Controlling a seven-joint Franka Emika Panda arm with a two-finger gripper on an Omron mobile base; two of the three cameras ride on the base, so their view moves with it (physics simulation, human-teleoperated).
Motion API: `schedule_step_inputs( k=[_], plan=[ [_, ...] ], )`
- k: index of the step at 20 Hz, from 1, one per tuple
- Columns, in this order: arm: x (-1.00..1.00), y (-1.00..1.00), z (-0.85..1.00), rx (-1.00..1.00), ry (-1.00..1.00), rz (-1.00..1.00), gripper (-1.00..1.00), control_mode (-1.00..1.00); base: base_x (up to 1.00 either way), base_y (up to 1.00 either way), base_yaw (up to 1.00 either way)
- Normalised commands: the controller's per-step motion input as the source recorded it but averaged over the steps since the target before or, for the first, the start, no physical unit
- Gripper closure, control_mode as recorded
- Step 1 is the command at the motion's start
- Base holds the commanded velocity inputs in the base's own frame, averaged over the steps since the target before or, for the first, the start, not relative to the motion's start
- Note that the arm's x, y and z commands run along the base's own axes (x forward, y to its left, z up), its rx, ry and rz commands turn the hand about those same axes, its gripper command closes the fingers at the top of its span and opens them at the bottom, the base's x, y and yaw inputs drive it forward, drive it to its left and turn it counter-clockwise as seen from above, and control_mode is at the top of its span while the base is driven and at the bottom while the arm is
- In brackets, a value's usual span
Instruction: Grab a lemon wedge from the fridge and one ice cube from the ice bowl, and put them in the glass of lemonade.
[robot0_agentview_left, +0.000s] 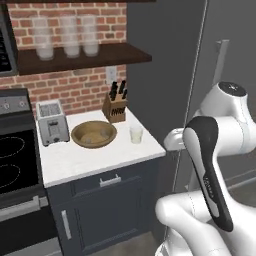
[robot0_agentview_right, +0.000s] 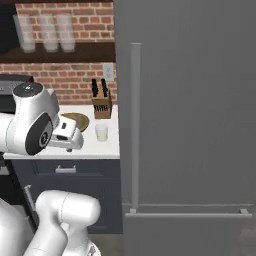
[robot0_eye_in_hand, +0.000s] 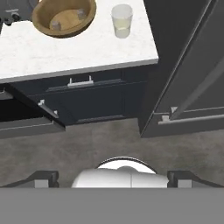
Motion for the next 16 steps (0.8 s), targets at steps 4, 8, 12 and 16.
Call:
schedule_step_inputs(
  k=[4, 8, 12, 16],
  plan=[
    [0.0, 0.0, 0.0, 0.0, 0.0, 0.0, -1.0, 1.0, 0.48, 0.97, -0.16],
    [0.0, 0.0, 0.0, 0.0, 0.0, 0.0, -1.0, 1.0, 0.79, 0.58, -0.02],
    [0.0, 0.0, 0.0, 0.0, 0.0, 0.0, -1.0, 1.0, 0.9, 0.05, 0.05],
    [0.69, 0.0, -0.04, 0.0, 0.12, 0.05, -1.0, -1.0, 0.22, 0.0, 0.02]
  ],
)
